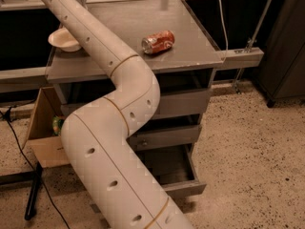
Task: Place coke can into bottom drawer
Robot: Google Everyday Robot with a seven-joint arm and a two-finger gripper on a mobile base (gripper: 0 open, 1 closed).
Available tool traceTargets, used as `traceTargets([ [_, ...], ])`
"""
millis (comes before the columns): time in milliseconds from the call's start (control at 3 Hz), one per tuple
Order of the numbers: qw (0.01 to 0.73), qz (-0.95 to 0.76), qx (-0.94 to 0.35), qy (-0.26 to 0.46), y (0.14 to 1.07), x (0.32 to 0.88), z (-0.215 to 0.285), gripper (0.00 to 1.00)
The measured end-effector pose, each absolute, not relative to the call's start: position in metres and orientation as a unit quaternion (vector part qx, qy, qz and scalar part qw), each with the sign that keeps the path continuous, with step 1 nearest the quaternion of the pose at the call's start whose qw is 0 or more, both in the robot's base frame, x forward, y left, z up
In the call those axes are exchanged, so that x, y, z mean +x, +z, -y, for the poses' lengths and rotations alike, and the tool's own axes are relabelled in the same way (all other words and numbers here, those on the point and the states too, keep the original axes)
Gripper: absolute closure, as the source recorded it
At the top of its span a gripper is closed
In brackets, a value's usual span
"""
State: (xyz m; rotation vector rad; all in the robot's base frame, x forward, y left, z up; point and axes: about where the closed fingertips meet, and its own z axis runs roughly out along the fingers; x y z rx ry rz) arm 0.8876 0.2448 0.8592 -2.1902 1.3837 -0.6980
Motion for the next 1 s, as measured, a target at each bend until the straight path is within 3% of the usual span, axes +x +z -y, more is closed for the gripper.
traceTargets([
  [1000,0.225,-0.502,-0.796,-0.251,0.8633,0.8846,-0.2530,0.00],
])
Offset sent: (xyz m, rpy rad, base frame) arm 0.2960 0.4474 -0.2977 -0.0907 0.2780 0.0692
